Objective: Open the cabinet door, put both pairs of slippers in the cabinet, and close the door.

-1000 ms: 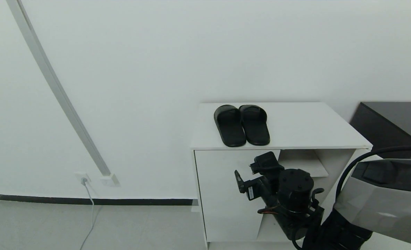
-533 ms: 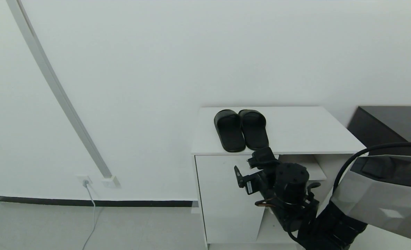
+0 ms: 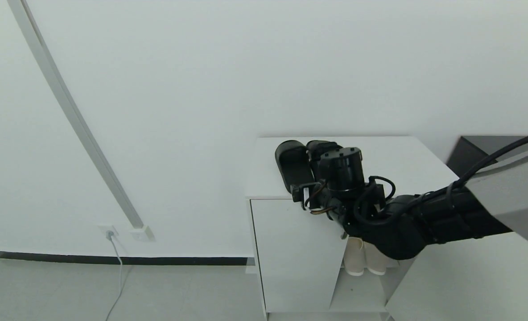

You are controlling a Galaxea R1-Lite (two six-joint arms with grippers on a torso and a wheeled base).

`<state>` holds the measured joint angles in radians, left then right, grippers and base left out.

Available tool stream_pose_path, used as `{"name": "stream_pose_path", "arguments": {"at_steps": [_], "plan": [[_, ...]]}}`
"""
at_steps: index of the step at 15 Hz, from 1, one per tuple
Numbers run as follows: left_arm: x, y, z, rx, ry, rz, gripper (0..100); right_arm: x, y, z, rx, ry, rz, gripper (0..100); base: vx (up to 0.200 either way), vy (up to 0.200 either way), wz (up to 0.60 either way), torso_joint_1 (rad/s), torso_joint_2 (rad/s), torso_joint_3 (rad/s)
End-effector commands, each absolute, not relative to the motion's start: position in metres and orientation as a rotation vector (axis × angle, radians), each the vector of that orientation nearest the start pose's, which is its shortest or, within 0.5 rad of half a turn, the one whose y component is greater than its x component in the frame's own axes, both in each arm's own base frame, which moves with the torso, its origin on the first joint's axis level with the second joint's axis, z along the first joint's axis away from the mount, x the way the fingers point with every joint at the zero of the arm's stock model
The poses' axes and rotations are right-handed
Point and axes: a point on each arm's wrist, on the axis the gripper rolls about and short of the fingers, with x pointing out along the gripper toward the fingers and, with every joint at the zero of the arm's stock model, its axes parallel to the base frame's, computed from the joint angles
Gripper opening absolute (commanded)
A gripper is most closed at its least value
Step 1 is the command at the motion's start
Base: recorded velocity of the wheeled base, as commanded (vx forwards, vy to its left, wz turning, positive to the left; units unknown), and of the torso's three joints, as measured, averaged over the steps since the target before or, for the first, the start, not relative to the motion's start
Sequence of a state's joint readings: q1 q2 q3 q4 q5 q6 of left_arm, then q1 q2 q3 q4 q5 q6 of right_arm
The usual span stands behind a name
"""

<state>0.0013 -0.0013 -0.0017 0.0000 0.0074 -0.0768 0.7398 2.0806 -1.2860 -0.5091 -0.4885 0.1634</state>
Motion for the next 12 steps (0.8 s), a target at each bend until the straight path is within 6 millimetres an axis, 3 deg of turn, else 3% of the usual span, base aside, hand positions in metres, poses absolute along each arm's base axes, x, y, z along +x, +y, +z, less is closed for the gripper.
{"name": "stream_pose_path", "arguments": {"at_steps": [1, 4, 12], "plan": [[-0.023, 0.000, 0.076, -0.077, -0.002, 0.009, 0, 0.311, 0.269, 0.191, 0.047, 0.190, 0.226, 100, 0.000, 0.000, 0.00, 0.000, 0.00, 0.000], [-0.023, 0.000, 0.076, -0.078, -0.002, 0.009, 0, 0.312, 0.270, 0.184, 0.038, 0.205, 0.223, 100, 0.000, 0.000, 0.00, 0.000, 0.00, 0.000], [-0.023, 0.000, 0.076, -0.080, -0.002, 0.009, 0, 0.330, 0.276, 0.155, 0.040, 0.176, 0.178, 100, 0.200, 0.000, 0.00, 0.001, 0.00, 0.002]]}}
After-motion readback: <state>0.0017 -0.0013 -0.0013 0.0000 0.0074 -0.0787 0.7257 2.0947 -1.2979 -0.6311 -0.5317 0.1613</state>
